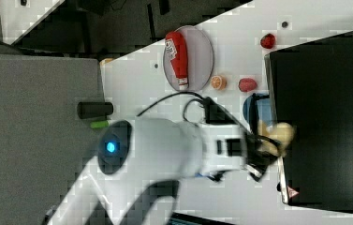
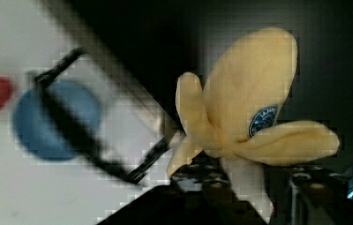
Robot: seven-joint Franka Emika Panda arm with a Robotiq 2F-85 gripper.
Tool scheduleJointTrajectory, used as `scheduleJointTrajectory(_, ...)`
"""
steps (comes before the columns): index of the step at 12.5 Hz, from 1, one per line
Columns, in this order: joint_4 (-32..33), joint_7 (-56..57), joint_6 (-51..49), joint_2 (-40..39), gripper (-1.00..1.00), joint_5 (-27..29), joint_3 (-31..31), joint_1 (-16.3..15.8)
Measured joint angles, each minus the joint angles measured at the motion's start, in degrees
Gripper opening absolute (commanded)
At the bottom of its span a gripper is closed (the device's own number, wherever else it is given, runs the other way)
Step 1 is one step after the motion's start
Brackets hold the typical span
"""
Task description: Pick banana from table and place on oven.
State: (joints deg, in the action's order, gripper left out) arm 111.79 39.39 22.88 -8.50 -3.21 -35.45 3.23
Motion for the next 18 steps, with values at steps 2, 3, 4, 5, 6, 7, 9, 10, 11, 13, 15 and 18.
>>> scheduleJointTrajectory(2,-0.8,3.5,2.2,-0.6,0.04,-0.9,-1.5,1.6)
scheduleJointTrajectory(3,-1.6,4.3,1.9,-0.6,0.27,-0.9,-2.0,1.9)
scheduleJointTrajectory(4,-2.5,5.4,2.4,-0.6,0.49,-0.6,-2.2,1.9)
scheduleJointTrajectory(5,-3.2,6.2,3.3,-0.3,0.72,-0.4,-2.0,2.1)
scheduleJointTrajectory(6,-3.9,6.8,3.0,0.2,0.95,0.5,-1.7,1.7)
scheduleJointTrajectory(7,-4.3,7.2,3.5,0.6,1.0,1.7,-1.4,1.3)
scheduleJointTrajectory(9,-4.6,7.3,3.7,1.2,1.0,-0.2,0.7,1.4)
scheduleJointTrajectory(10,-4.6,7.3,3.2,1.5,1.0,-0.5,1.8,1.5)
scheduleJointTrajectory(11,-5.0,7.3,3.0,1.5,1.0,0.0,2.2,1.1)
scheduleJointTrajectory(13,-6.7,6.4,1.1,2.0,1.0,0.3,3.2,0.2)
scheduleJointTrajectory(15,-6.8,1.7,-3.5,5.1,1.0,0.6,7.1,0.0)
scheduleJointTrajectory(18,-6.9,-12.7,-17.0,11.3,1.0,0.0,16.0,-0.9)
